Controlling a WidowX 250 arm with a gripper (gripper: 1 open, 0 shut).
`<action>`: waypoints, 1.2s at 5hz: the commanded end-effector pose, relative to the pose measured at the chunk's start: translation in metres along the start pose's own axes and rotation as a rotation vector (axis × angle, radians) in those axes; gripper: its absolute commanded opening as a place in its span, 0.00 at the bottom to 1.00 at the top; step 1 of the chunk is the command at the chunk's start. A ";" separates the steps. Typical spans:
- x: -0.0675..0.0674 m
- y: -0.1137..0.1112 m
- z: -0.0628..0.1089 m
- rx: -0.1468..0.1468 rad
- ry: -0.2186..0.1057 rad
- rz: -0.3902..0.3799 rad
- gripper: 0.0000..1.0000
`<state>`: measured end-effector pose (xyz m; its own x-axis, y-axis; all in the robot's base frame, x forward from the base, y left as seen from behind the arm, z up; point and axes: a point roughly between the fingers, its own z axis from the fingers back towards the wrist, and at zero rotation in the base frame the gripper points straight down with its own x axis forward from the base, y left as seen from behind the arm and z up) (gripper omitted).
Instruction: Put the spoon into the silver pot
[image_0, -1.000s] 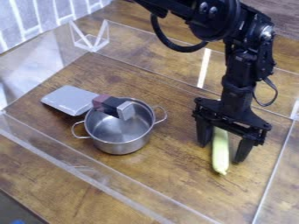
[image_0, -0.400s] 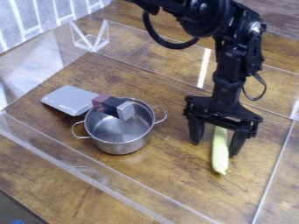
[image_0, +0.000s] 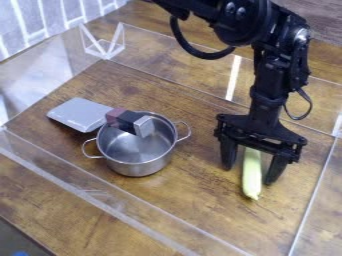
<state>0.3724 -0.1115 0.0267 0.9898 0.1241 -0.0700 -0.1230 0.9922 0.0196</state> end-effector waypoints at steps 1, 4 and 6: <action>0.002 -0.012 0.027 -0.026 -0.052 0.001 1.00; 0.002 -0.012 0.028 -0.021 -0.041 0.093 1.00; -0.010 0.007 0.041 -0.026 -0.069 0.232 1.00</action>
<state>0.3567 -0.1097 0.0359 0.9388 0.3369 -0.0721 -0.3338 0.9412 0.0519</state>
